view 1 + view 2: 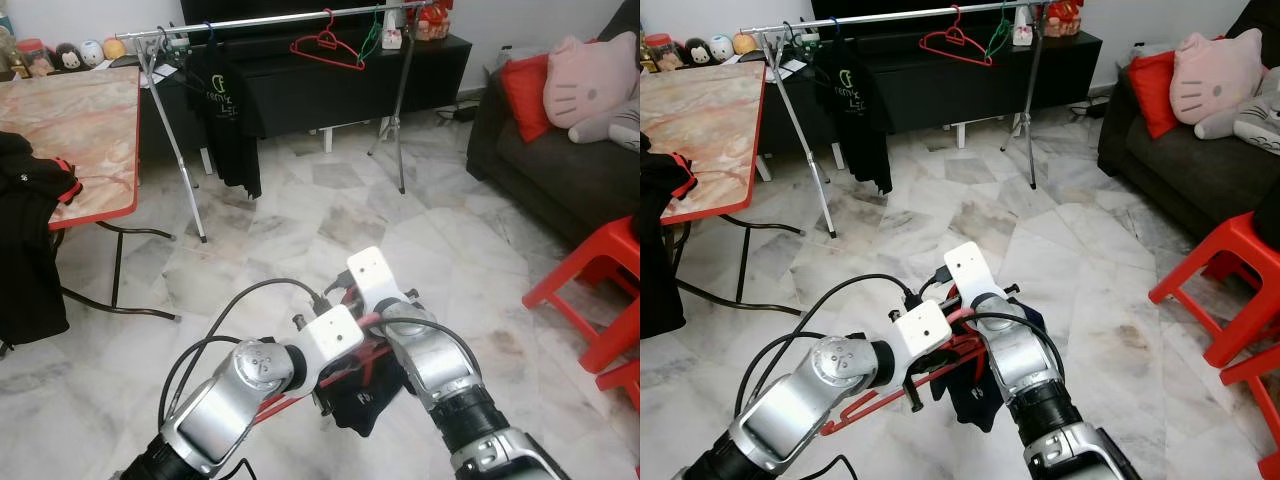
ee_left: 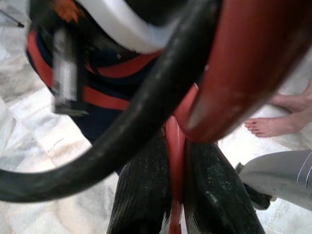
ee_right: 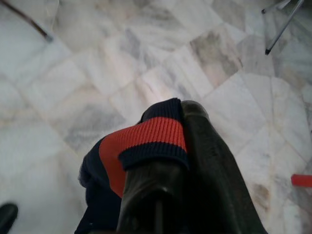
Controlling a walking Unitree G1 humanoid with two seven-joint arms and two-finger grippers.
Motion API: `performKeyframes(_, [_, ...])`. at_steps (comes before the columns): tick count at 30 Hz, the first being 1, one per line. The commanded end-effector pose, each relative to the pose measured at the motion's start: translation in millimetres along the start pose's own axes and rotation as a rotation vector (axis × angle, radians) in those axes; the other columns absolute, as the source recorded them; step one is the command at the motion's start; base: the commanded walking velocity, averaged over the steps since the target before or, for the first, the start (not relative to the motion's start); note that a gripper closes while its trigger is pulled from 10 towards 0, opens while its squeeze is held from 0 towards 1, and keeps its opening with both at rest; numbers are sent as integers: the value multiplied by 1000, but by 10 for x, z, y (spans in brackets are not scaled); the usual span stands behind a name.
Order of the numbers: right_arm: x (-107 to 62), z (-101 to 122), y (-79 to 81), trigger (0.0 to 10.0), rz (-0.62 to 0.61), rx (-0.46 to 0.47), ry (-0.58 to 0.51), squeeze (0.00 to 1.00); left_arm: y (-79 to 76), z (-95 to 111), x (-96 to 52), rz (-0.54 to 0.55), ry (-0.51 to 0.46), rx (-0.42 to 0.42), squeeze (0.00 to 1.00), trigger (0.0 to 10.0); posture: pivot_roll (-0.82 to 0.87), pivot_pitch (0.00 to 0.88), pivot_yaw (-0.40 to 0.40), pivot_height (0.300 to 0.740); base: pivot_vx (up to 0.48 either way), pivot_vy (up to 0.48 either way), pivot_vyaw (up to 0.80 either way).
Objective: Hang hanger
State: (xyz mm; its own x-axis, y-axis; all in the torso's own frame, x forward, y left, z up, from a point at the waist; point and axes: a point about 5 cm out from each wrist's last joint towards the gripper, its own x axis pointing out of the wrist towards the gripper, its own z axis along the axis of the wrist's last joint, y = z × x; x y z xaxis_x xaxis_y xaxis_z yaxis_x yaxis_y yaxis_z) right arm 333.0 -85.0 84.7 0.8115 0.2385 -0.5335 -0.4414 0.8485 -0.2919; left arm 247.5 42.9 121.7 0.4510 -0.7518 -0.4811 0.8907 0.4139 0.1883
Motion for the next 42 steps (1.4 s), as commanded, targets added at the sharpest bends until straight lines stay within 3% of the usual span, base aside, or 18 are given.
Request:
performKeyframes(1, [28, 111, 120, 10000, 50, -68, -29, 0, -128, 269, 9, -69, -141, 64, 0, 10000, 33, 0, -42, 740, 0, 0, 0])
performKeyframes(7, [55, -55, 100, 10000, 76, -91, 37, 0, 5, 306, -28, 7, -168, 62, 0, 10000, 39, 0, -45, 740, 0, 0, 0])
performKeyframes(11, [34, -158, 38, 10000, 90, -103, 68, 0, 71, 216, -23, 58, -106, 63, 0, 10000, 39, 0, -45, 740, 0, 0, 0])
performKeyframes(13, [28, -180, -106, 10000, 22, -65, 70, 0, 157, 179, -13, 132, -77, 22, 0, 10000, 39, 0, -45, 740, 0, 0, 0])
performKeyframes(18, [7, -219, -332, 10000, -67, -32, 82, 0, 241, 76, -36, 188, 7, 18, 0, 10000, 34, 0, -41, 740, 0, 0, 0])
performKeyframes(26, [-27, -235, -618, 10000, -212, 40, 73, 0, 246, 19, -52, 183, 32, 55, 0, 10000, 34, 0, -40, 740, 0, 0, 0])
performKeyframes(31, [-26, -250, -638, 10000, -220, 46, 76, 0, 218, 24, -88, 141, 13, 93, 0, 10000, 36, 0, -39, 740, 0, 0, 0])
performKeyframes(34, [-20, -263, -611, 10000, -212, 40, 79, 0, 276, 9, -103, 189, 14, 75, 0, 10000, 36, 0, -39, 740, 0, 0, 0])
performKeyframes(38, [-28, -293, -630, 10000, -279, 85, 75, 0, 498, -1, -144, 404, 5, -32, 0, 10000, 38, 0, -38, 740, 0, 0, 0])
performKeyframes(42, [-50, -336, -720, 10000, -351, 155, 75, 0, 547, 3, -186, 441, -18, -57, 0, 10000, 41, 0, -40, 740, 0, 0, 0])
